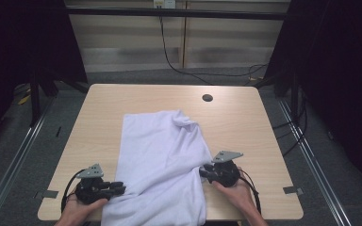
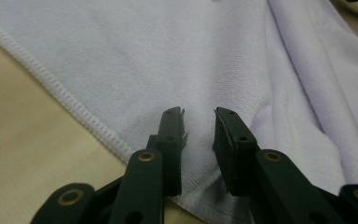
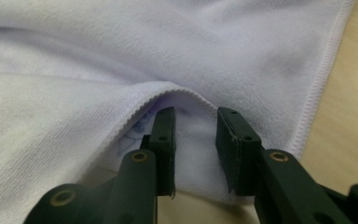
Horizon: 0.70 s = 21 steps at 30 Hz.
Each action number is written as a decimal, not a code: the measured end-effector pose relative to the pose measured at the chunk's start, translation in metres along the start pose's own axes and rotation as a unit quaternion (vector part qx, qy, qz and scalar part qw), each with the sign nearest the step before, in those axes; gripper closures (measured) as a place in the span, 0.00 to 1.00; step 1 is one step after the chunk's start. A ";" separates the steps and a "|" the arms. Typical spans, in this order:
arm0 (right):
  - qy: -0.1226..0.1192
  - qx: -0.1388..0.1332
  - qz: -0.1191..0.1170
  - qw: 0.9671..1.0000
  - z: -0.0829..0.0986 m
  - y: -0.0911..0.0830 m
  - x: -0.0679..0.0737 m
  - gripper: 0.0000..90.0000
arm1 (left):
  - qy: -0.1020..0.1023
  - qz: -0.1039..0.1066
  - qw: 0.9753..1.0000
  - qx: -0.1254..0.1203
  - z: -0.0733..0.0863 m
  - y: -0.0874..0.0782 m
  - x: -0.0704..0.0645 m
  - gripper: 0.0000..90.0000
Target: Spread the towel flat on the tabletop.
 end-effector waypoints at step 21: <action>0.033 -0.020 -0.083 0.996 0.039 -0.081 0.060 0.74 | 0.031 -0.039 0.999 -0.005 -0.035 0.043 0.016 0.72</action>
Point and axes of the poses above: each handheld gripper's, and its own axes: y roughly forward along the jaws, z roughly out of its underside, x roughly to its left, the point moved 9 cm from there along y, roughly forward along the jaws, and after that the axes turned 7 degrees about -x, right-handed, at the moved point
